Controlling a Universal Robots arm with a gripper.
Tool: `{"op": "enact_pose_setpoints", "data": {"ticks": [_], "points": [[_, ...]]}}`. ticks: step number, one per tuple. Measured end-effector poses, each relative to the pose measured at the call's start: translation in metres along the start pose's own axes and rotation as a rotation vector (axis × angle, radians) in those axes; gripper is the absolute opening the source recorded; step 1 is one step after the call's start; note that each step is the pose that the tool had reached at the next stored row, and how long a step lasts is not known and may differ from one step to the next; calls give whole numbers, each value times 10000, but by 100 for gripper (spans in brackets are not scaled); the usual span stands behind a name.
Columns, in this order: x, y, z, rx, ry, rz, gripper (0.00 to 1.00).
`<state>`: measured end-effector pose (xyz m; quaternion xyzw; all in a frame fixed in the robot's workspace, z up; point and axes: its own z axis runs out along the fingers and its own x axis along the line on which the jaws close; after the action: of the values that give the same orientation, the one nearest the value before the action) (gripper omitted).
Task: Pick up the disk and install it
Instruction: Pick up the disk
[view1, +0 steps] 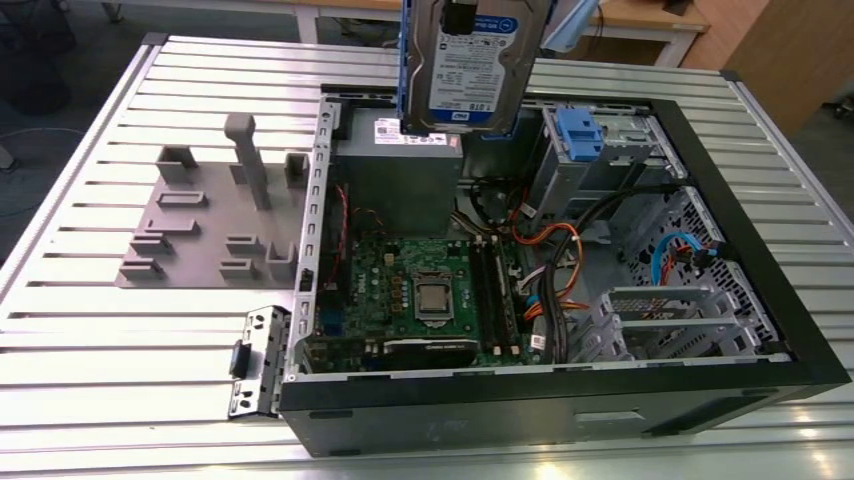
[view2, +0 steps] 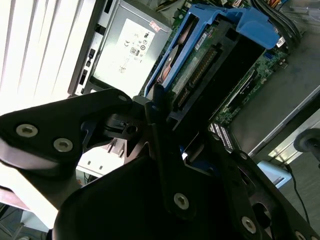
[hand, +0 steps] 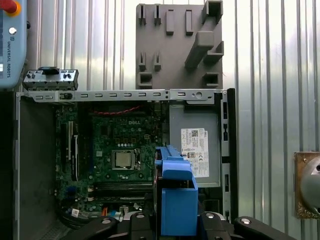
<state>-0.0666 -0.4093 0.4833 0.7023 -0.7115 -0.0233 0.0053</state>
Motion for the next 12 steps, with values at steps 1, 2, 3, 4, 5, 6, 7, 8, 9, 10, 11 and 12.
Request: {"op": "enact_pose_setpoints", "data": {"ticks": [1,2,3,4,5,6,7,8,9,10,11,12], "points": [[7,-2,0,0,0,0,36],[14,-4,0,0,0,0,36],[21,-6,0,0,0,0,36],[28,-8,0,0,0,0,36],[34,-10,0,0,0,0,36],[41,-11,-1,0,0,0,36],[48,-13,0,0,-1,0,36],[55,-15,-1,0,0,-1,36],[61,-17,-1,0,0,0,36],[68,-19,-1,-1,1,-1,36],[75,-21,-1,0,0,0,36],[83,-22,-1,0,0,-1,36]]}}
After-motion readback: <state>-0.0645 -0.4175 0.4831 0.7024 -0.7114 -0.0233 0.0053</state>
